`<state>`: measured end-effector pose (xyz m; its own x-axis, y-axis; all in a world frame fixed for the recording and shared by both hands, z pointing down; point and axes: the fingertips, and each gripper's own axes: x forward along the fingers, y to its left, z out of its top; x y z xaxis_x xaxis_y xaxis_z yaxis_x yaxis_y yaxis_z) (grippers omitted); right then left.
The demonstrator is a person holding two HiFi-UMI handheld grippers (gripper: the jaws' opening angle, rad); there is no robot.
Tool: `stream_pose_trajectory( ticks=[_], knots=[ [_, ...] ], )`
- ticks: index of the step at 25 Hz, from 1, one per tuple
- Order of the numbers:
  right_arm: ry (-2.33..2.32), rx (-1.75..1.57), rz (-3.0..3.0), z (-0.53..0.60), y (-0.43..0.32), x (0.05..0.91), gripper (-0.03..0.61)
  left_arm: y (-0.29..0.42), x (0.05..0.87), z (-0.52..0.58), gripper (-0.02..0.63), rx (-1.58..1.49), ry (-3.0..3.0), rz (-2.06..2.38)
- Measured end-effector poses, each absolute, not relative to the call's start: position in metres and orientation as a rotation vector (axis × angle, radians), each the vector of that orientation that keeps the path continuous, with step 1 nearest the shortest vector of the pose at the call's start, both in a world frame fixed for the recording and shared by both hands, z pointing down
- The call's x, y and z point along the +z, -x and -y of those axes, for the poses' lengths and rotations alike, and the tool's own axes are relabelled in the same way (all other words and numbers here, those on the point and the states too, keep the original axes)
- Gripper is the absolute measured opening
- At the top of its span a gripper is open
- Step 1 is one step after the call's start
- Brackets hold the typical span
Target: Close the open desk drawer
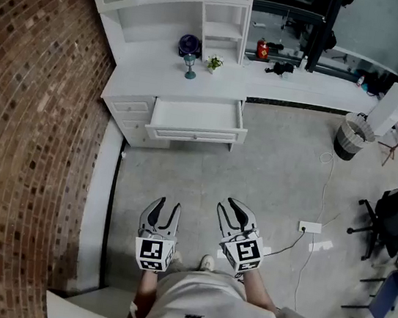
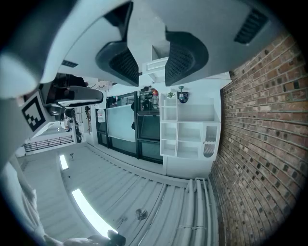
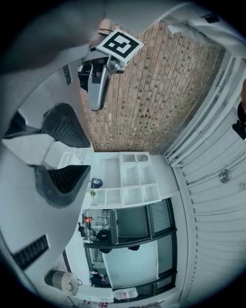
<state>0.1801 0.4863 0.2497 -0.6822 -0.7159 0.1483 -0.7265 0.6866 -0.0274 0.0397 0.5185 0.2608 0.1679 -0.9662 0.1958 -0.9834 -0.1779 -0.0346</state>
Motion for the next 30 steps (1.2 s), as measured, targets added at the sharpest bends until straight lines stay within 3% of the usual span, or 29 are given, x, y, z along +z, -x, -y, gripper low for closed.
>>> stream_pose_trajectory(
  ticks=[17, 30],
  knots=[
    [-1.220, 0.205, 2.731, -0.430, -0.176, 0.274, 0.103, -0.044, 0.279, -0.461, 0.181, 0.253, -2.339, 1.898],
    [-1.277, 0.217, 2.649, -0.342, -0.120, 0.285, 0.103, 0.015, 0.295, -0.365, 0.178, 0.239, -2.380, 1.812]
  ],
)
